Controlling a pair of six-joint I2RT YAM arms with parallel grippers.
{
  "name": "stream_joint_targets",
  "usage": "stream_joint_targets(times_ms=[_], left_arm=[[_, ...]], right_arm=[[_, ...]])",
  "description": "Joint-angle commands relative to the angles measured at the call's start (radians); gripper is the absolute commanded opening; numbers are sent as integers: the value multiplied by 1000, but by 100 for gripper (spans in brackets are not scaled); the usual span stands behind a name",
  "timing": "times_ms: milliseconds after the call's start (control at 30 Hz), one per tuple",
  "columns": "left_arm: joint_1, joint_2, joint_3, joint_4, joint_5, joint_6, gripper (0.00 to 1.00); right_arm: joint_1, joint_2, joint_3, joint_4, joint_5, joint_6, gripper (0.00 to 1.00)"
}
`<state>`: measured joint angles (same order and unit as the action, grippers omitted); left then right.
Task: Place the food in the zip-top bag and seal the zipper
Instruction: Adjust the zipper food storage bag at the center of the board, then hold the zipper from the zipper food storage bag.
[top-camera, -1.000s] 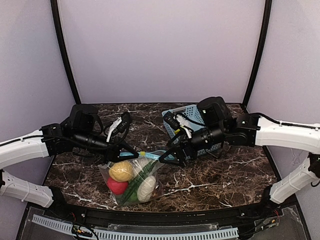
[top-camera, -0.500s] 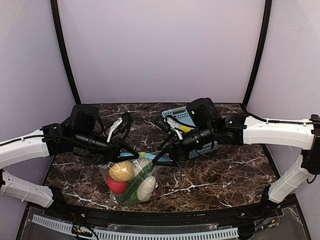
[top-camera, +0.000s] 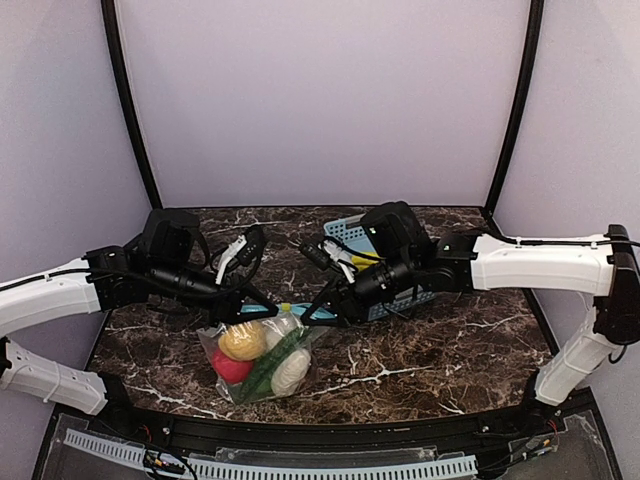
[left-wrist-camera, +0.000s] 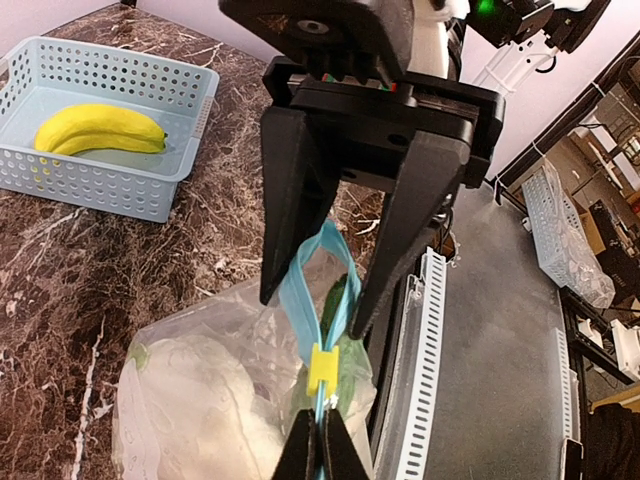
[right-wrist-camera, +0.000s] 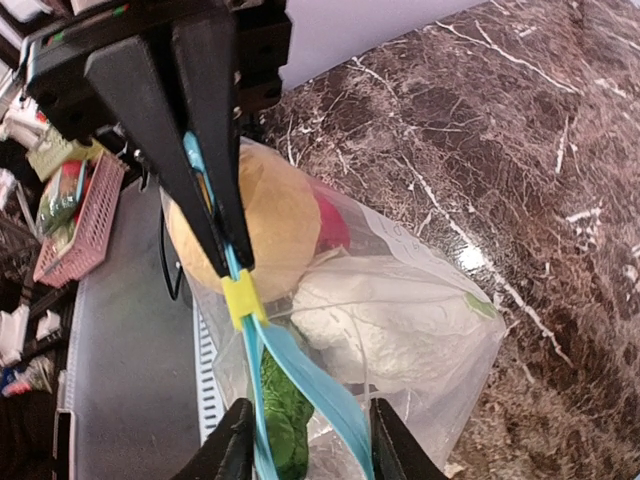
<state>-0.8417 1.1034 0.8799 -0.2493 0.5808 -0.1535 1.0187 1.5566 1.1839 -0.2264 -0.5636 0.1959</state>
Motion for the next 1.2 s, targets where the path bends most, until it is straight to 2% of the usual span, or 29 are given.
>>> stream_joint_targets(times_ms=[0, 167, 267, 467, 600, 633, 767, 867, 933, 1000, 1167], left_arm=[[2, -11, 33, 8, 19, 13, 1], [9, -11, 32, 7, 21, 14, 1], [11, -13, 31, 4, 19, 14, 1], [15, -19, 34, 0, 13, 18, 1], [16, -18, 38, -10, 23, 22, 1], [15, -15, 41, -15, 27, 23, 1], [15, -8, 43, -23, 42, 24, 1], [15, -3, 44, -17, 57, 21, 1], [15, 0, 46, -15, 64, 20, 1], [16, 1, 46, -10, 67, 18, 1], [15, 1, 47, -2, 69, 14, 1]], right_arm=[[4, 18, -1, 12, 49, 2, 25], [5, 7, -4, 5, 74, 4, 6], [7, 5, -7, 3, 86, 4, 0], [8, -17, -16, -22, 141, -7, 0], [12, -40, 29, -101, 185, -26, 0], [14, -47, 50, -124, 202, -34, 6], [20, -84, 105, -196, 238, -59, 43], [26, -106, 119, -198, 220, -67, 63], [35, -105, 132, -197, 203, -73, 67], [43, -94, 146, -189, 193, -81, 66], [54, -40, 177, -137, 140, -95, 52]])
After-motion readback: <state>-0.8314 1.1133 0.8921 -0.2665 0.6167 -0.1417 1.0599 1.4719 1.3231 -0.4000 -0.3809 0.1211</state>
